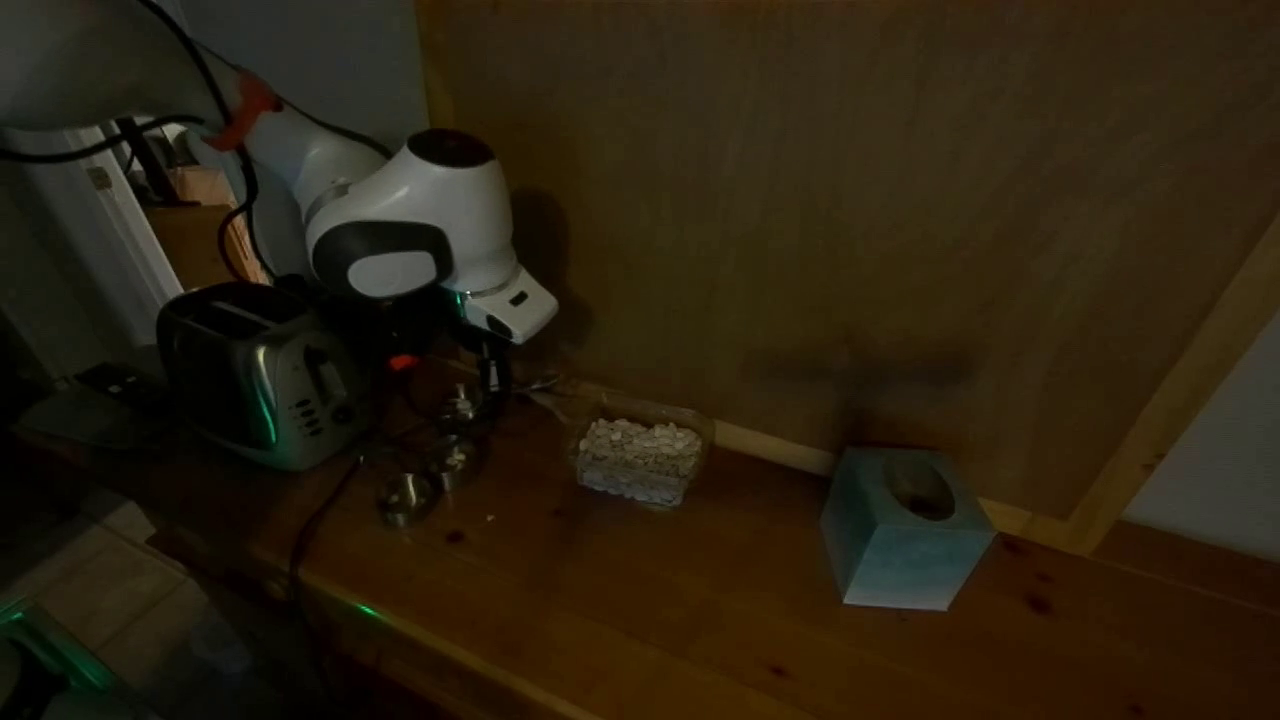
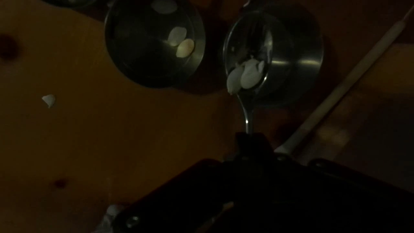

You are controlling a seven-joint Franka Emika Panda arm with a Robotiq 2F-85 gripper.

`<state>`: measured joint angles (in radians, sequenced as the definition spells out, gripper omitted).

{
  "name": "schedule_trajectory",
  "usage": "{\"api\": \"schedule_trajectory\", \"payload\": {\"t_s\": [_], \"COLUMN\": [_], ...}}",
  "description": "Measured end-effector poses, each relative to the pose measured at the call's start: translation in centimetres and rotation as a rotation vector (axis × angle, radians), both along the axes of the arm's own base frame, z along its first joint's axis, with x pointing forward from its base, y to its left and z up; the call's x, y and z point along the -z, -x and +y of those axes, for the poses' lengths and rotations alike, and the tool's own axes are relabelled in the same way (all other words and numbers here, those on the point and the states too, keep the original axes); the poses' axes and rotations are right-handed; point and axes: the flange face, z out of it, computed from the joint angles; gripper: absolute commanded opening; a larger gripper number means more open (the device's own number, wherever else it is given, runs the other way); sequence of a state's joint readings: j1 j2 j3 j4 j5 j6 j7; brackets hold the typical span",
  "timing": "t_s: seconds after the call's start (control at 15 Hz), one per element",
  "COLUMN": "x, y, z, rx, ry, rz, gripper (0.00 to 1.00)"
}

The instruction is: Put one white object on the silver spoon then lift the spoon and put the object in the silver bowl.

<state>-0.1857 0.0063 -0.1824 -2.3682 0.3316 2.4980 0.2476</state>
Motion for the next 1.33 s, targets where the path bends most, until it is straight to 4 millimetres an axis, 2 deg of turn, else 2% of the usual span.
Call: {"api": "schedule_trajectory", "payload": {"t_s": [0.53,1.07,1.33], "x": [0.7,0.1,0.6], "y": [0.2,0.5,1.2], "z": [1.0,0.8,0.4], "rx": [0.065,-0.056,-0.099], "ry": [-0.078,-0.093,-0.101], "rz": [-0.112,-0.266,-0.318], "gripper": [0.02,0.02,0.02]}}
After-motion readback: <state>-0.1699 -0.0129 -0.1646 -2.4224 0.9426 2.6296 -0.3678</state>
